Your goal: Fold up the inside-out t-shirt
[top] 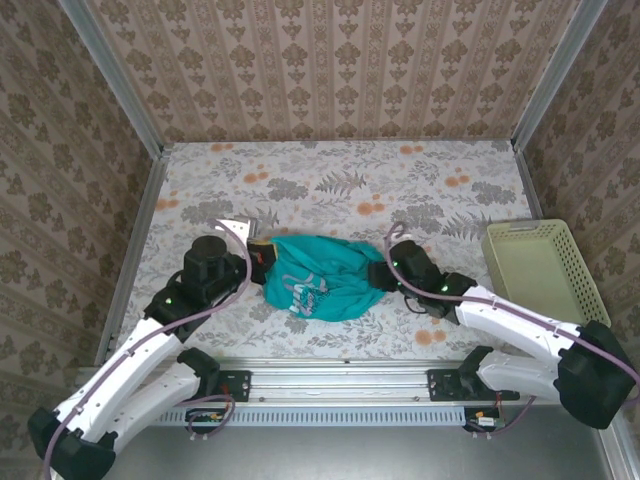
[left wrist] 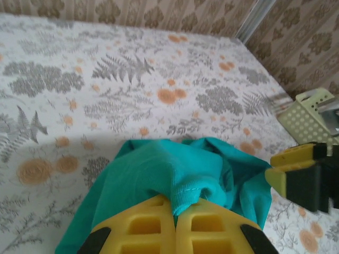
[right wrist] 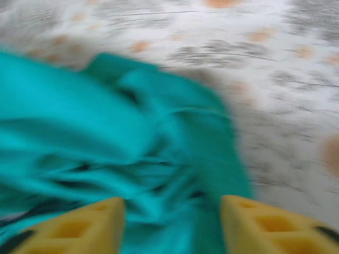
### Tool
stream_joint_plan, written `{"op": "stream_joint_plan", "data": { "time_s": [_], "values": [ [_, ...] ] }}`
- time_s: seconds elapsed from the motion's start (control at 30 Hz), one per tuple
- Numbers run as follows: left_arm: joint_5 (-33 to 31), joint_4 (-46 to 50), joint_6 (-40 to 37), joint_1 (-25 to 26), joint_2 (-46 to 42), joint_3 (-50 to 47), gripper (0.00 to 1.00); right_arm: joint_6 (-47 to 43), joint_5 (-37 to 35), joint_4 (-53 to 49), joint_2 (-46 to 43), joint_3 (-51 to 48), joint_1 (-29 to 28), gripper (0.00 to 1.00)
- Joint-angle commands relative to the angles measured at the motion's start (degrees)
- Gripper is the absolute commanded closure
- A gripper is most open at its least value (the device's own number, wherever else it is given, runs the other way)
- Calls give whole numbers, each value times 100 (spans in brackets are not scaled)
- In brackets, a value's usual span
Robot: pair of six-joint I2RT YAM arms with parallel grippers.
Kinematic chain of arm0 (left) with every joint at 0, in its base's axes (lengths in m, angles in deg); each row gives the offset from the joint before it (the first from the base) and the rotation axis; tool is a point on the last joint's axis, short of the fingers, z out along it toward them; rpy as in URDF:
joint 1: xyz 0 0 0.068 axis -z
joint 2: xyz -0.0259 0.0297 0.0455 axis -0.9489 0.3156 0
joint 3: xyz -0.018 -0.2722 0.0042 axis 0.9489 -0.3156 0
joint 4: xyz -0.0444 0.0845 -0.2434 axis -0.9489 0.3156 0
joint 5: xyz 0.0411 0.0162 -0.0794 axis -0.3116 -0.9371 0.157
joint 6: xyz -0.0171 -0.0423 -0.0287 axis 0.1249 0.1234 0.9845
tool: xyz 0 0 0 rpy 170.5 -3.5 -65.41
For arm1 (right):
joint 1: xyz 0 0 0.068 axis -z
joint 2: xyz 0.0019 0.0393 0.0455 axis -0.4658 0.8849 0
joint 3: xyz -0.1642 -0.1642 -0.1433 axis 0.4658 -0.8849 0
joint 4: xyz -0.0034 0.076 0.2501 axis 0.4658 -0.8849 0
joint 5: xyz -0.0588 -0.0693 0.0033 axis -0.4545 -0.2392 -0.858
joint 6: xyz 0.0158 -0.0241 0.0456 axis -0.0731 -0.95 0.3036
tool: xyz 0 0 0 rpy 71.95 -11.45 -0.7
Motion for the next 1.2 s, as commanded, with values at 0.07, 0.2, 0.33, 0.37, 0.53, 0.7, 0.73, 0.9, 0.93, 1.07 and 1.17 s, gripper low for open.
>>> {"op": "stream_joint_plan", "data": {
  "time_s": [0.07, 0.2, 0.33, 0.37, 0.53, 0.7, 0.73, 0.9, 0.93, 1.07, 1.17],
  "values": [
    [291, -188, 87, -39, -62, -36, 100, -633, 731, 815, 704, 623, -437, 34],
    [289, -155, 85, -35, -82, -24, 100, -811, 875, 976, 1571, 1137, -627, 40],
    [291, -112, 80, -47, -133, -2, 100, -934, 602, 906, 2272, 1580, -795, 42],
    [275, -96, 80, -48, -148, -2, 100, -942, 489, 855, 2376, 1673, -797, 45],
    [119, 25, -3, -65, -188, -1, 100, -972, -296, 480, 2577, 1949, -790, 75],
    [-93, 106, 0, -83, -223, -26, 100, -1017, -631, 331, 2248, 1939, -763, 100],
    [-185, 155, -10, -83, -232, -19, 100, -1008, -690, 270, 2125, 1913, -762, 100],
    [-959, 467, -76, -101, -126, 70, 100, -935, -530, -133, 1157, 1809, -744, 100],
    [-1062, 504, -123, -109, -63, 109, 100, -891, -426, -250, 922, 1816, -744, 100],
    [-1014, 536, -177, -103, -1, 401, 100, -752, 36, -977, 127, 2061, -822, 100],
    [-502, 48, -197, -96, -415, 359, 100, -693, -107, -1548, -453, 2331, -1100, 100]
  ]
}}
